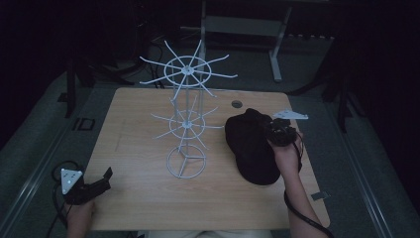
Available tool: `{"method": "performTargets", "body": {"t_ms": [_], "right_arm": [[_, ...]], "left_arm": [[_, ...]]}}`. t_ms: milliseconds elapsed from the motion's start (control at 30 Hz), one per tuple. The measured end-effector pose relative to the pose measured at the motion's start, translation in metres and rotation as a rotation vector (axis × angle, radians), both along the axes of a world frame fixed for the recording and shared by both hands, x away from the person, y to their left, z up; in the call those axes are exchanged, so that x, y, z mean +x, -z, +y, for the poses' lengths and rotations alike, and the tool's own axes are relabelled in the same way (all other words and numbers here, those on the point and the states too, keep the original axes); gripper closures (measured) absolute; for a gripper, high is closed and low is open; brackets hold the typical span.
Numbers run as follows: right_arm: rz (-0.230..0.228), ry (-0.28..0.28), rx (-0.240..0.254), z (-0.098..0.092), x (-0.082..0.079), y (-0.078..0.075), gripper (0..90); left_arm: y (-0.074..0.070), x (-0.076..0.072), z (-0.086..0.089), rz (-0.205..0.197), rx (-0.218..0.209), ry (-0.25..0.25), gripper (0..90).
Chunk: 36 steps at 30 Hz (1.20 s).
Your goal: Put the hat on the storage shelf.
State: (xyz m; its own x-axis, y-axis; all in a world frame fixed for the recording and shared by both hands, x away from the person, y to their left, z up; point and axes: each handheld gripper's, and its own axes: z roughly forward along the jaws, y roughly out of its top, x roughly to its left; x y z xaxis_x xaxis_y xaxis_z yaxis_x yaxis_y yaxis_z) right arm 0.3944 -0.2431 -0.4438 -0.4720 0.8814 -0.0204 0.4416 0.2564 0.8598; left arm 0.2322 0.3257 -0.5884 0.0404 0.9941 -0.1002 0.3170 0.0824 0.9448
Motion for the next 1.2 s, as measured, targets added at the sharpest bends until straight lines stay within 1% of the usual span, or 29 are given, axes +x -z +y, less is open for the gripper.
{"method": "performTargets", "body": {"t_ms": [167,367,533,733,800,900,933,1100,1200], "right_arm": [[-0.059,-0.008,0.036,-0.008,-0.017,-0.018,82.9],[-0.145,-0.01,0.084,-0.018,-0.04,-0.047,82.9],[-0.21,-0.02,0.096,-0.023,-0.061,-0.073,82.8],[-0.297,-0.038,0.144,-0.03,-0.087,-0.112,82.8],[-0.336,-0.043,0.165,-0.032,-0.097,-0.125,82.9],[-0.397,-0.054,0.179,-0.033,-0.112,-0.146,82.8],[-0.421,-0.054,0.169,-0.033,-0.117,-0.153,82.8],[-0.516,-0.063,0.161,-0.027,-0.137,-0.188,82.8],[-0.56,-0.09,0.173,-0.021,-0.147,-0.207,82.8]], "left_arm": [[0.0,0.0,0.0,0.001,0.0,-0.001,1.4],[0.0,0.0,0.0,0.002,0.0,0.001,1.5],[0.0,0.0,-0.001,0.001,0.0,0.0,1.4],[0.0,0.0,-0.001,0.003,0.002,0.0,1.5],[0.0,0.0,-0.001,0.003,0.002,-0.001,1.4],[0.0,0.0,-0.001,0.002,0.003,0.0,1.5],[0.0,0.0,-0.001,0.001,0.004,0.001,1.4],[0.0,0.0,-0.001,0.001,0.004,0.001,1.5],[0.0,0.0,-0.001,0.002,0.004,0.0,1.5]]}}
